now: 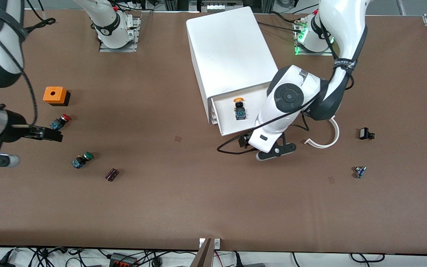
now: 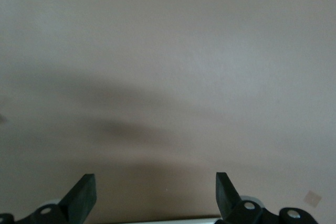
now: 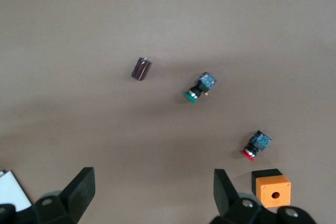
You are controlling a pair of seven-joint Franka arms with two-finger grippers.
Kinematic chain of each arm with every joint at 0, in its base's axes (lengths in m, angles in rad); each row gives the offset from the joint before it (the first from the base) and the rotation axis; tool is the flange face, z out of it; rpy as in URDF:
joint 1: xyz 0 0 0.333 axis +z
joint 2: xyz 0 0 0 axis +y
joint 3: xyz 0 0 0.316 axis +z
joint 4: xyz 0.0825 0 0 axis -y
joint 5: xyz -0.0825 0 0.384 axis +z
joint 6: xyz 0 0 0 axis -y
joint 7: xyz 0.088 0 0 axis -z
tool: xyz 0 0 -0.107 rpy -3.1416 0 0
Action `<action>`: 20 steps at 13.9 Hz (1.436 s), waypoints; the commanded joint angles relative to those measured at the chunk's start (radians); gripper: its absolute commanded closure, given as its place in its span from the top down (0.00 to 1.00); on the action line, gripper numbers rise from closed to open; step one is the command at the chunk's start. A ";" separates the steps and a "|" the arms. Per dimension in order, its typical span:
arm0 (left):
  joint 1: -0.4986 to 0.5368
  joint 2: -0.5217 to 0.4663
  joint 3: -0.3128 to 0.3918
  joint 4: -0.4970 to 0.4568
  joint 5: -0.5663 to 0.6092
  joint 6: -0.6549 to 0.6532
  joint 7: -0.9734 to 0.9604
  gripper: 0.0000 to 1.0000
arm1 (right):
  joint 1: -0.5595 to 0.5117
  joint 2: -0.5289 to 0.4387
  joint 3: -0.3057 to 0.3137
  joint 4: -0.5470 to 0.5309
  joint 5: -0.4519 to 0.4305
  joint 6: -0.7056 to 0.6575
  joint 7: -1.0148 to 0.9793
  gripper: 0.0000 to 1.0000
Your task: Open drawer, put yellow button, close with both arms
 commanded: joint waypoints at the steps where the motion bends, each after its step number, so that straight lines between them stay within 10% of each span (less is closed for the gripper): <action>1: 0.008 -0.045 -0.033 -0.075 -0.008 -0.026 -0.012 1.00 | -0.075 -0.181 0.030 -0.246 -0.004 0.105 -0.096 1.00; 6: 0.045 -0.091 -0.113 -0.080 -0.066 -0.262 -0.005 1.00 | -0.126 -0.378 0.035 -0.505 -0.010 0.257 -0.224 1.00; 20: 0.079 -0.091 -0.208 -0.120 -0.149 -0.331 0.003 1.00 | -0.121 -0.579 0.035 -0.718 -0.041 0.282 -0.219 1.00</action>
